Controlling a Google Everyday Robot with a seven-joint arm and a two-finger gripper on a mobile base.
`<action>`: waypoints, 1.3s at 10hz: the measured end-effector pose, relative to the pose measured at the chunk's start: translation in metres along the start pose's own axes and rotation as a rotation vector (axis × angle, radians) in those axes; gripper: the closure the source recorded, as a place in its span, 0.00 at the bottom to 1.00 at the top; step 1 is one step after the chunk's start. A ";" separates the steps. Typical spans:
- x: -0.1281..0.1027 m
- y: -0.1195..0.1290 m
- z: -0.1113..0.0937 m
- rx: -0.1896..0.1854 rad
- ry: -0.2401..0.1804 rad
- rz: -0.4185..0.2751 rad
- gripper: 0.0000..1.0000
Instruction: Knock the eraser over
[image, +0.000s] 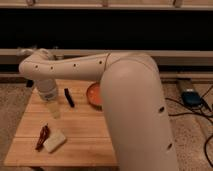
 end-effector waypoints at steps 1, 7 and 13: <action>0.000 0.000 0.000 0.000 0.000 0.000 0.20; -0.001 -0.006 0.004 -0.006 -0.006 -0.008 0.20; 0.009 -0.031 0.071 -0.105 -0.076 0.020 0.20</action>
